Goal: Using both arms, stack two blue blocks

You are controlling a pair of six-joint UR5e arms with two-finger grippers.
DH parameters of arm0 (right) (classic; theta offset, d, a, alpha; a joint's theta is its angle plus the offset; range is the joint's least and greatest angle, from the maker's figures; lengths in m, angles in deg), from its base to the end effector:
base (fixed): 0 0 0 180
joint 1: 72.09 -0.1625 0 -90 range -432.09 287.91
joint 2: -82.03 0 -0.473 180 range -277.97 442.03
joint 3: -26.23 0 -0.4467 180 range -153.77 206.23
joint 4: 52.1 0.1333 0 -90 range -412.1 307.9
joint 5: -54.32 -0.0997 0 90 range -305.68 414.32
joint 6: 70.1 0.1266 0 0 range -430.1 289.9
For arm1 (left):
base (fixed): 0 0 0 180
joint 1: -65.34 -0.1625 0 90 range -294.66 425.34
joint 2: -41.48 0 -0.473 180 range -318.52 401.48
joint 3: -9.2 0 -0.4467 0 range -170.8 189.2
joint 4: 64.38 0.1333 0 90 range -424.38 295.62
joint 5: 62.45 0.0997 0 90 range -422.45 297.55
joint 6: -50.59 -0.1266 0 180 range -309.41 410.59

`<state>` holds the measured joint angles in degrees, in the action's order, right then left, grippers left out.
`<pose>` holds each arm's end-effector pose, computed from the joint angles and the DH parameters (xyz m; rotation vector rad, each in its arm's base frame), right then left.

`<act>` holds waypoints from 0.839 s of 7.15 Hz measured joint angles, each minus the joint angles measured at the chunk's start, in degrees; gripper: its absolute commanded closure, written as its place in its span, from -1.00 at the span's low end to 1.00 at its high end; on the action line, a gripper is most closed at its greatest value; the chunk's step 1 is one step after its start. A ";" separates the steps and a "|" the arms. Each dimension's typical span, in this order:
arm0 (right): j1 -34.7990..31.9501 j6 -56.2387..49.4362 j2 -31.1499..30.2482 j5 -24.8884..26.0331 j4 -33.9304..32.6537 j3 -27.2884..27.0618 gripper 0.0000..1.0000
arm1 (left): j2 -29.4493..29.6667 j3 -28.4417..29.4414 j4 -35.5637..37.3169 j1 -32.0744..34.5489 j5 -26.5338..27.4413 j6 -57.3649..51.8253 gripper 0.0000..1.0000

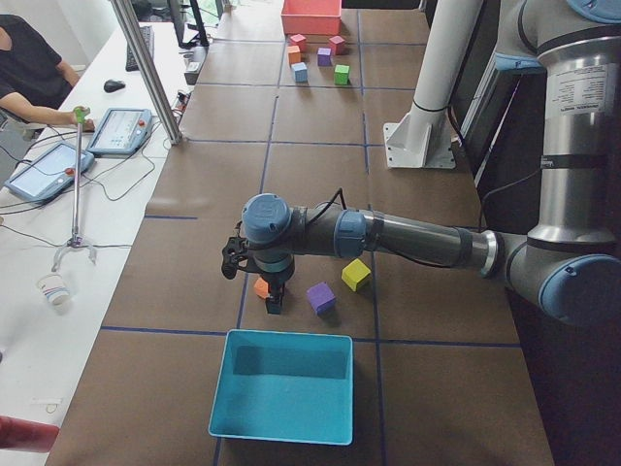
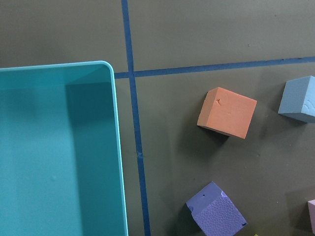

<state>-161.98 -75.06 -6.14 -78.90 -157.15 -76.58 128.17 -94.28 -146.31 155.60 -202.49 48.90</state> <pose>0.0456 -0.5464 0.6153 0.0251 -0.7542 -0.0816 -0.0386 -0.5148 0.6334 0.0491 0.8726 0.0394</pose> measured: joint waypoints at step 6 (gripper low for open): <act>0.00 -0.33 -0.56 -0.07 0.90 0.50 -1.00 | 1.89 -1.74 0.29 -0.23 0.40 1.17 -1.00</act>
<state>-161.99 -75.40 -6.70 -78.97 -156.25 -76.08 130.06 -96.02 -146.02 155.37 -202.09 50.07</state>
